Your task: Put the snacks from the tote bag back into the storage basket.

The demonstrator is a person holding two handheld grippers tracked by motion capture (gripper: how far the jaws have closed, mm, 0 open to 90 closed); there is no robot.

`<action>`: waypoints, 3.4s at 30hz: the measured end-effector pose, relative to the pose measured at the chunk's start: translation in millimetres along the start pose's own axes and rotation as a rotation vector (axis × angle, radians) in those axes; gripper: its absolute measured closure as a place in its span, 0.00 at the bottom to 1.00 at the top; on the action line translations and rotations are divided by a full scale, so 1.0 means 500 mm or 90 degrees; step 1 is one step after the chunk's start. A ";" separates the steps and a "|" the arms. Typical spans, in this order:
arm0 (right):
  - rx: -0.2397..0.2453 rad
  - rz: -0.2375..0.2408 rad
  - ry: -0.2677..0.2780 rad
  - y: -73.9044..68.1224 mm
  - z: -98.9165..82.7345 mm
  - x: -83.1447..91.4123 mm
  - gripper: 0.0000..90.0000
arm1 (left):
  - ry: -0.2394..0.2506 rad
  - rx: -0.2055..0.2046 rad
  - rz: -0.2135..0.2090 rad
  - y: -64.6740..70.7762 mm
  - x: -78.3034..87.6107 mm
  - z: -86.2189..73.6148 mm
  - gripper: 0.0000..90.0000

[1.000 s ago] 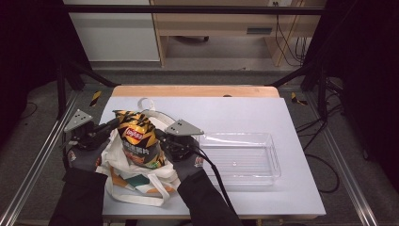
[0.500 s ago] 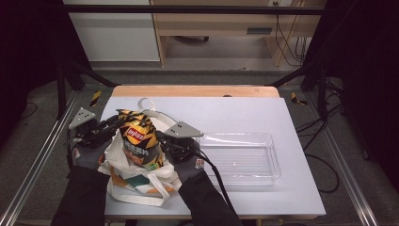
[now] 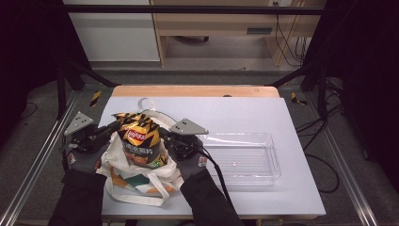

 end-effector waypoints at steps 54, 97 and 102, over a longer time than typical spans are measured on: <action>0.009 0.001 0.047 -0.017 0.080 0.023 1.00 | 0.092 0.015 -0.013 0.027 0.062 0.071 1.00; 0.066 -0.025 0.091 0.011 0.183 0.166 1.00 | 0.173 -0.026 -0.054 0.159 0.112 0.154 1.00; 0.063 -0.032 0.093 0.023 0.186 0.183 1.00 | 0.175 -0.034 -0.057 0.176 0.105 0.163 1.00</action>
Point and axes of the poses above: each handheld gripper's, and its own axes: x roughly backward along the jaws, z roughly out of its top, y roughly to its right, the point moved 2 cm from there along -x, roughly forward along the jaws, and after that the axes turned 3 degrees about z, right-handed, at the moved point
